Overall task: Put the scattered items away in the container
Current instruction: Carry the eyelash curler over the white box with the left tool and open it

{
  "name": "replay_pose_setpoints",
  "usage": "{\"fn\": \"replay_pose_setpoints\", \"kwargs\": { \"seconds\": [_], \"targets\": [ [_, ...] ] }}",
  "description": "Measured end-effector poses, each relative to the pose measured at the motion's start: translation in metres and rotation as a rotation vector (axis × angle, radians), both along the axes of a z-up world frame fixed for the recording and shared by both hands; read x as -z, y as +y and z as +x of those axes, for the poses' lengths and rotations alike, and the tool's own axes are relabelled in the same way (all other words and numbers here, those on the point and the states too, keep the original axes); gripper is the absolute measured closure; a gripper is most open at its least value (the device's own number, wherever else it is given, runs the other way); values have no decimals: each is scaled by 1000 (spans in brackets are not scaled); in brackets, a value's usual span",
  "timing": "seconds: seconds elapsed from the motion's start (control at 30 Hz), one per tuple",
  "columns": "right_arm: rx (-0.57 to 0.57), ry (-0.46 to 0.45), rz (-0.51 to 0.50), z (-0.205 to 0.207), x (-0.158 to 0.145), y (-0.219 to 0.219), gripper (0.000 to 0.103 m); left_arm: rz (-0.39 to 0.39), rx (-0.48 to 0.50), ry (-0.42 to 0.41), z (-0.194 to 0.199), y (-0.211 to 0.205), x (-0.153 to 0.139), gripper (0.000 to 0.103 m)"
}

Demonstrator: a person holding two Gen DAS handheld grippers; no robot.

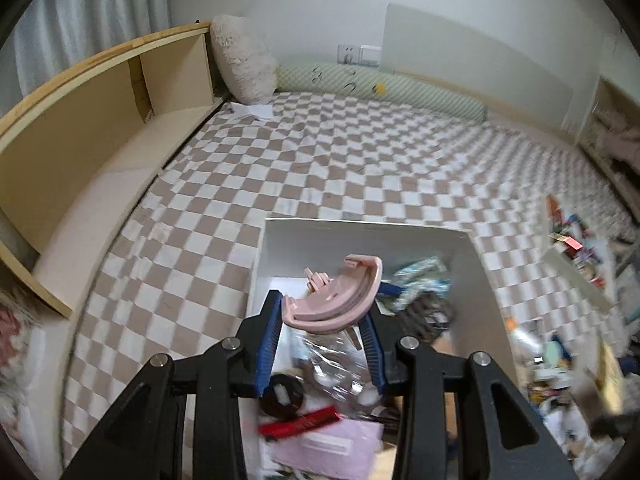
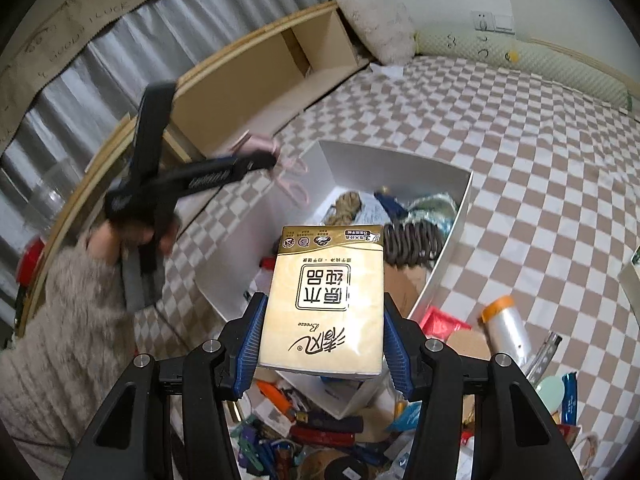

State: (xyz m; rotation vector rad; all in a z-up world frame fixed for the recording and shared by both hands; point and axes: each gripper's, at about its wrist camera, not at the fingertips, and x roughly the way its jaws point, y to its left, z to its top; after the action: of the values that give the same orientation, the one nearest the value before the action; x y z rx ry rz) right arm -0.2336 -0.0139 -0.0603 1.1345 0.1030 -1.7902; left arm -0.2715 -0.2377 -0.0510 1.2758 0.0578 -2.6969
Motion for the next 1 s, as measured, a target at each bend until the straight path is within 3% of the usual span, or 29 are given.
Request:
{"fn": "replay_pose_setpoints", "kwargs": {
  "seconds": [0.4, 0.43, 0.47, 0.5, 0.53, 0.57, 1.0],
  "targets": [
    [-27, -39, 32, -1, 21, -14, 48, -381, 115, -206, -57, 16, 62, 65],
    [-31, -40, 34, -2, 23, -17, 48, -389, 119, -221, -60, 15, 65, 65],
    [-33, -41, 35, -2, 24, -19, 48, -386, 122, -236, -62, 14, 68, 56],
    [-35, -43, 35, -2, 25, -21, 48, -374, 125, -249, -63, 12, 70, 46],
    [-36, -45, 34, -2, 26, -22, 48, -374, 121, -249, -63, 10, 70, 23],
    [-37, -47, 33, -3, 28, -23, 48, -388, 111, -234, -61, 8, 69, 17],
    [-66, -109, 86, -1, 50, -34, 48, -279, 17, -151, -30, -17, 51, 15]
  ]
}}
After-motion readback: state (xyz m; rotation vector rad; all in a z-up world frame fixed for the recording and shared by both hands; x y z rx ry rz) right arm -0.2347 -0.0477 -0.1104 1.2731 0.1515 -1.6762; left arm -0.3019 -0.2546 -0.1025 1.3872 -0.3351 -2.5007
